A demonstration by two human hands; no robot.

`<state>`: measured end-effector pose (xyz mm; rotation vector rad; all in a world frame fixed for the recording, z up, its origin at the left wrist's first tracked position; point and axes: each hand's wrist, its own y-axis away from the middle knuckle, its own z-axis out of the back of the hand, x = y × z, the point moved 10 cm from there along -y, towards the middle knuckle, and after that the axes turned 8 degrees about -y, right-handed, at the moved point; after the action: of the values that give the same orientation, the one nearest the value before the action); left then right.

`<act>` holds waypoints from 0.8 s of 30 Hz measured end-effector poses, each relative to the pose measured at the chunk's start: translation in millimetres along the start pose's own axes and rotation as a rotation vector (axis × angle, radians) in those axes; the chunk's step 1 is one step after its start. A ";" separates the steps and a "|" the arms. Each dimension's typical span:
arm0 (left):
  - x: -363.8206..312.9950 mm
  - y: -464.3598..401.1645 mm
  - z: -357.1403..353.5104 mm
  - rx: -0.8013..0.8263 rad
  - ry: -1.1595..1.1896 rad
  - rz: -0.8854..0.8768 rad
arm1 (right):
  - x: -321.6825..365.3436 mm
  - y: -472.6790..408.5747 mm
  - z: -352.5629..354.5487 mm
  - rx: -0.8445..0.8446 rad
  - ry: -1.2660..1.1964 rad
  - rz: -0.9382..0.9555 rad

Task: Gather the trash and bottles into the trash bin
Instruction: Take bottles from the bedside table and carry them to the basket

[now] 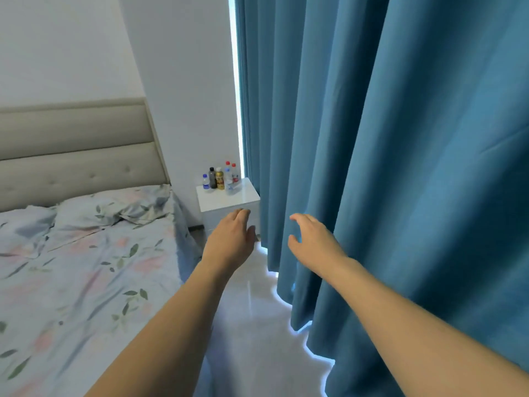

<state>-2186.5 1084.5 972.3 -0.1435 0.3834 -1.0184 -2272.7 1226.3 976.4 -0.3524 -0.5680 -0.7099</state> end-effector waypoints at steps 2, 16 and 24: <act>30.5 -32.7 -8.5 -0.016 -0.012 0.035 | 7.0 -44.1 -20.2 0.034 -0.005 0.025; 174.7 -282.4 -68.2 0.054 0.000 0.163 | 24.3 -333.7 -88.7 0.136 -0.056 0.014; 223.8 -426.6 -101.3 0.039 -0.008 0.234 | -14.4 -498.3 -99.8 0.155 -0.132 -0.004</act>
<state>-2462.3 677.4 948.8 -0.0661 0.3634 -0.7933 -2591.3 831.4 945.0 -0.2545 -0.7448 -0.6453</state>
